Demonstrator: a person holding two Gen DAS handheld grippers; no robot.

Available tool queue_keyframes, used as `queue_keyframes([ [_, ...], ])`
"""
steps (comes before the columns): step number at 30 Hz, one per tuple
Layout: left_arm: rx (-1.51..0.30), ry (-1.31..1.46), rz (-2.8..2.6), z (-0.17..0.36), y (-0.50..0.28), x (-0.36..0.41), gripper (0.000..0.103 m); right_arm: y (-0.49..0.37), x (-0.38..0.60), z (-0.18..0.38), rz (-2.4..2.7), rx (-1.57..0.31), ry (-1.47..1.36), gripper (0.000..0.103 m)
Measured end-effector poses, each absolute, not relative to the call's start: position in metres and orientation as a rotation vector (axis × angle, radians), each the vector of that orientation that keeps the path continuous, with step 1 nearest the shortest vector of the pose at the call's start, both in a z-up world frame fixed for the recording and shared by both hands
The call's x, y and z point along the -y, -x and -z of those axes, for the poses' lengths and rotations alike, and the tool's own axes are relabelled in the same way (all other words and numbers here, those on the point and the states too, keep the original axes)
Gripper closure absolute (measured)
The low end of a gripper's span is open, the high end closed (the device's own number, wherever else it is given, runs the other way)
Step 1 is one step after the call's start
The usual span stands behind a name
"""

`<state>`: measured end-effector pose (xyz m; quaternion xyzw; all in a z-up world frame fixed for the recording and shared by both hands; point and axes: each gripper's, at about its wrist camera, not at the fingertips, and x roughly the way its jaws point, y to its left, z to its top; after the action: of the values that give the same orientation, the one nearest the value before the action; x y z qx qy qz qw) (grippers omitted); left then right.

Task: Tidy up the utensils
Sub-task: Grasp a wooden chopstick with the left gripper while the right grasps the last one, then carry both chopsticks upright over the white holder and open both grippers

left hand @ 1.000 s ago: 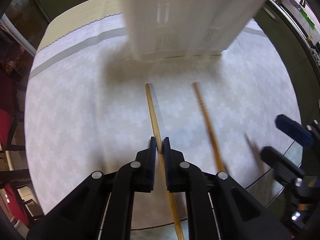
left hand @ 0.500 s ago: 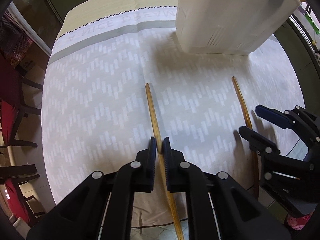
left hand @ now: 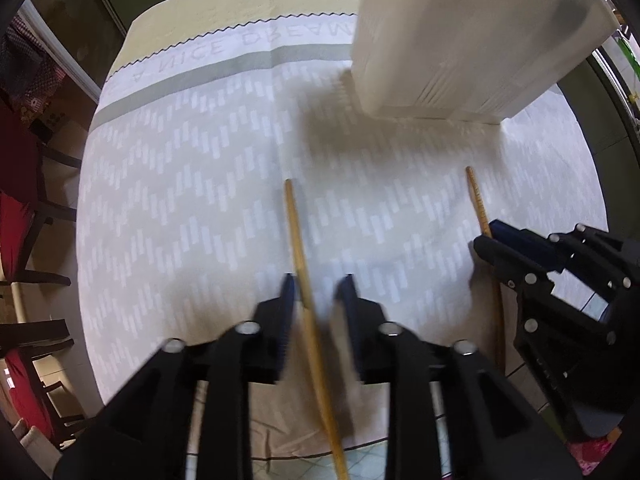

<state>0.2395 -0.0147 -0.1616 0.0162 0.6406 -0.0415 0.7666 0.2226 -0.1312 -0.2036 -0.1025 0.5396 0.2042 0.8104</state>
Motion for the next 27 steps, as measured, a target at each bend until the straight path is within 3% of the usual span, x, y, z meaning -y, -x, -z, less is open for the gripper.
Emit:
queue_keyframes([
  [2, -1.382, -0.065, 0.08, 0.162, -0.241, 0.022, 0.066, -0.222, 0.136, 0.204, -0.44, -1.155, 0.207, 0.096],
  [6, -1.379, -0.064, 0.068, 0.162, -0.246, 0.025, 0.067, -0.223, 0.146, 0.203, -0.439, -1.155, 0.176, 0.097],
  [10, -1.374, -0.034, 0.053, 0.161, -0.254, 0.014, 0.097, -0.219, 0.169, 0.194, -0.44, -1.133, 0.115, 0.096],
  [18, -1.329, 0.054, 0.065, 0.149, -0.254, -0.01, 0.098, -0.197, 0.224, 0.146, -0.443, -1.002, -0.016, 0.096],
  [27, -1.157, 0.05, 0.098, 0.083, -0.222, -0.017, 0.098, -0.162, 0.26, 0.098, -0.439, -0.858, -0.093, 0.096],
])
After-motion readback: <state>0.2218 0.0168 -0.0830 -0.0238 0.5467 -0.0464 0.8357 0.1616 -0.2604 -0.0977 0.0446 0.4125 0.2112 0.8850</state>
